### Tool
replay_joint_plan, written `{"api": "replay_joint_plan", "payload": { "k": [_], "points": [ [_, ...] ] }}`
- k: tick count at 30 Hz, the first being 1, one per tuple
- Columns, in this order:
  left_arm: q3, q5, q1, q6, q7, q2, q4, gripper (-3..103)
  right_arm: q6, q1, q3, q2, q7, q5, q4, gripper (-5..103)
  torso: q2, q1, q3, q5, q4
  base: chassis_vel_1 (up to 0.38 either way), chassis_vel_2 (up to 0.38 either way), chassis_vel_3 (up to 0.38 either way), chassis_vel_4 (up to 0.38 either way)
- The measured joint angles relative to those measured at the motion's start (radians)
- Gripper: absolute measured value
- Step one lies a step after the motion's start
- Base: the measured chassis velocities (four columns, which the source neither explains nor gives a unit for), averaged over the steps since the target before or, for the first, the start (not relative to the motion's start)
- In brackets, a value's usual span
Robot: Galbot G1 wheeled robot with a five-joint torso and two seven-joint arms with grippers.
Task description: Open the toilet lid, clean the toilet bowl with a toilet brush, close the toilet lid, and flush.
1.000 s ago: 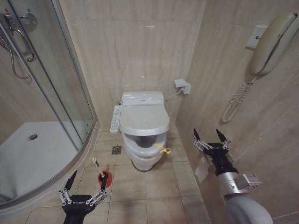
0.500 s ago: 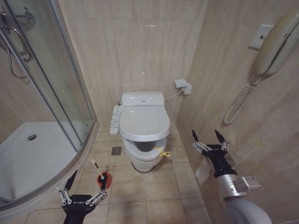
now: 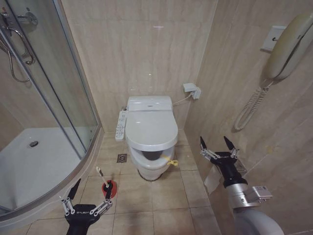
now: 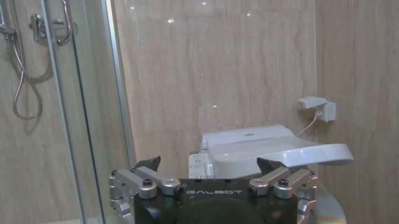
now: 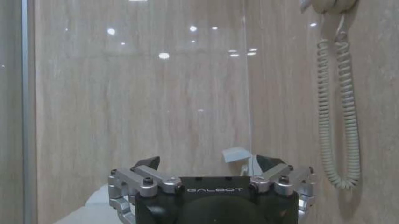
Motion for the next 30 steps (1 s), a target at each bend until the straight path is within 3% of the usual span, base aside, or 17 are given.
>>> {"api": "replay_joint_plan", "payload": {
  "k": [16,30],
  "points": [
    [0.0,0.0,0.0,0.0,0.0,0.0,0.0,100,0.012,0.002,-0.006,0.003,-0.006,-0.002,0.0,100,0.0,0.0,0.0,0.0,-0.0001,-0.003,0.003,0.004,-0.004],
    [0.0,0.0,0.0,0.0,0.0,0.0,0.0,100,0.021,0.003,-0.009,0.003,-0.008,-0.001,-0.004,100,0.0,0.0,0.0,0.0001,0.0001,-0.145,0.149,0.146,-0.153]
  ]
}}
